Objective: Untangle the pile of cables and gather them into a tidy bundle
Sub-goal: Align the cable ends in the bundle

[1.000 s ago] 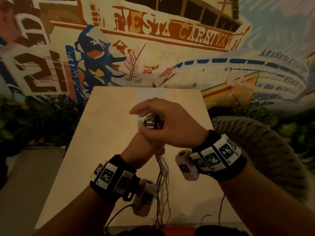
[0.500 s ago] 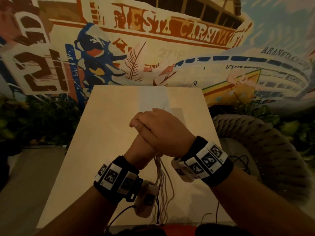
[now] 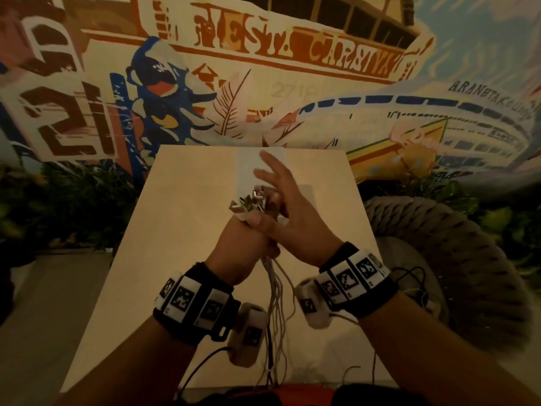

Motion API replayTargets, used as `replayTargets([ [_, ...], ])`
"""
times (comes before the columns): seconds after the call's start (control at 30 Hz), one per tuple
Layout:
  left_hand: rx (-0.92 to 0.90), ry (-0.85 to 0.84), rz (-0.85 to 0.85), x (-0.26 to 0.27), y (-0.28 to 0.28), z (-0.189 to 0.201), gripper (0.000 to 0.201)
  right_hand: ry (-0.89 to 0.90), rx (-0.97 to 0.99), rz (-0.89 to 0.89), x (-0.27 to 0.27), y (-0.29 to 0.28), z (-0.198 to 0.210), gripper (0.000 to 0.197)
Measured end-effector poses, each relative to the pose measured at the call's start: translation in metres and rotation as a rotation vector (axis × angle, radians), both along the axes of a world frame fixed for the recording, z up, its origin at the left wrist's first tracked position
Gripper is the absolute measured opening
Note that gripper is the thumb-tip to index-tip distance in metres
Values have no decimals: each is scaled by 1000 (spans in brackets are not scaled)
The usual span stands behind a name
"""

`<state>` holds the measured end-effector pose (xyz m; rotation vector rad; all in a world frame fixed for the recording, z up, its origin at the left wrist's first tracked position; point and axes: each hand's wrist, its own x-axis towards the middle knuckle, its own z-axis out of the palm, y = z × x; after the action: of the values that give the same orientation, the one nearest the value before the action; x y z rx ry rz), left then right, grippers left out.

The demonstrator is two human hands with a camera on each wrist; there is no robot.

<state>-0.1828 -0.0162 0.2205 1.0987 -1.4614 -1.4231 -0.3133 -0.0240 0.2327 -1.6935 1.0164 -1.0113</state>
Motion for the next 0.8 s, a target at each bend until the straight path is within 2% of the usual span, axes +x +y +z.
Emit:
replayTargets([
  [0.03, 53, 91, 44, 1, -1, 3, 18, -152, 102, 55, 0, 3, -10, 98],
  [0.07, 132, 184, 107, 3, -5, 6, 21, -187, 187, 128, 0, 6, -23, 94],
  [0.1, 197, 282, 132, 4, -9, 9, 26, -162, 291, 220, 1, 10, -33, 78],
  [0.17, 244, 402, 46, 9, -13, 14, 33, 35, 456, 333, 5, 19, -41, 26],
  [0.2, 269, 424, 5, 12, -15, 15, 34, 70, 485, 317, 4, 22, -47, 21],
  [0.3, 290, 402, -20, 22, -16, 14, 36, -63, 619, 233, -7, 31, -64, 43],
  [0.4, 213, 352, 22, 32, -19, 13, 28, -109, 745, 257, -23, 41, -84, 55],
  [0.5, 222, 333, 25, 39, -21, 10, 22, -329, 922, 331, -36, 51, -98, 68],
  [0.57, 244, 343, 21, 38, -20, 8, 24, -286, 915, 334, -38, 55, -98, 67],
  [0.7, 320, 427, -2, 34, -22, 5, 52, -113, 796, 222, -41, 62, -95, 53],
  [0.8, 339, 466, 25, 33, -22, 7, 53, -75, 759, 196, -40, 65, -94, 49],
])
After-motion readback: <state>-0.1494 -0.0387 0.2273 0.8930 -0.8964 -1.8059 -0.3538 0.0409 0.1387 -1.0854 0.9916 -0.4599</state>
